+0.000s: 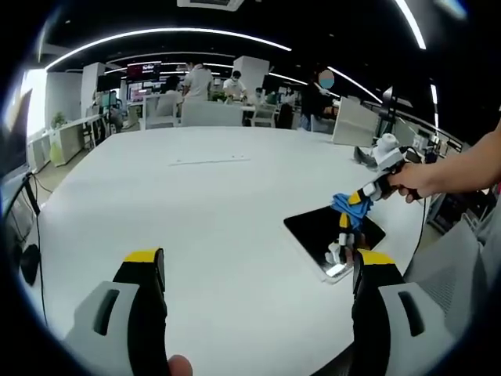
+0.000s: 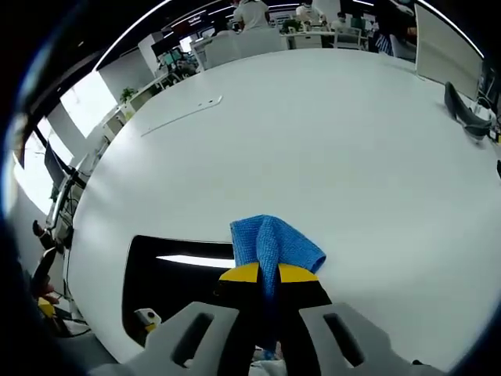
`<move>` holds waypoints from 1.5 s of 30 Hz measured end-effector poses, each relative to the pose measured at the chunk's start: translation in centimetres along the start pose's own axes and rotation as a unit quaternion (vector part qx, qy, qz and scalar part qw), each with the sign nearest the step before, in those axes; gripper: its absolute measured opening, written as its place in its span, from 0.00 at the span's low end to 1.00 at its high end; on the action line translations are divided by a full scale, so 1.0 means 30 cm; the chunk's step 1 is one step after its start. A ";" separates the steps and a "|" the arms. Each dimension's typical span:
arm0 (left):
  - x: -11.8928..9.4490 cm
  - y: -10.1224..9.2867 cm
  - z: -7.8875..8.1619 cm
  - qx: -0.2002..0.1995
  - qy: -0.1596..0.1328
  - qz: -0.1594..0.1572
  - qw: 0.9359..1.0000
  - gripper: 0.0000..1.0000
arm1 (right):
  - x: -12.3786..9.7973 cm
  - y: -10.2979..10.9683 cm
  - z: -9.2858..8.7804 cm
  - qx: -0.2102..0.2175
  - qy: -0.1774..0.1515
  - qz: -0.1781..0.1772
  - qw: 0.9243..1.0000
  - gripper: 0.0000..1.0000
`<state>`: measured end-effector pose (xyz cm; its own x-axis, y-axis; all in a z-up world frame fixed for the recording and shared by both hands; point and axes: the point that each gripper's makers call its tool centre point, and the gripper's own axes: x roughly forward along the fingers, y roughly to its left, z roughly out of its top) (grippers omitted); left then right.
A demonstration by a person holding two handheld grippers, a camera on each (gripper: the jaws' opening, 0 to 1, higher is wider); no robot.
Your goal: Wipe the mirror surface with the cleaning cloth until all visible marks leave the cleaned area.
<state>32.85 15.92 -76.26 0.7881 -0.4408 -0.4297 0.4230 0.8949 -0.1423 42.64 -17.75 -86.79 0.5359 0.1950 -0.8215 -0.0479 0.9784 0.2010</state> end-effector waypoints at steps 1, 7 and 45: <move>-0.001 -0.001 0.007 0.000 -0.002 0.000 1.000 0.99 | 0.000 0.000 -0.001 0.002 0.000 0.000 1.000 0.01; 0.002 0.000 -0.006 -0.005 -0.001 0.001 1.000 0.99 | -0.005 0.003 -0.002 0.002 -0.002 0.001 1.000 0.01; -0.041 0.011 0.002 -0.011 -0.012 0.014 1.000 0.99 | -0.222 -0.271 -0.073 0.078 -0.043 -0.024 0.996 0.02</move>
<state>32.05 16.75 -75.73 0.8101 -0.4166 -0.4125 0.3910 0.9082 -0.1495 37.62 -26.85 -84.14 0.6057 0.1357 -0.7840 0.1075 0.9624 0.2496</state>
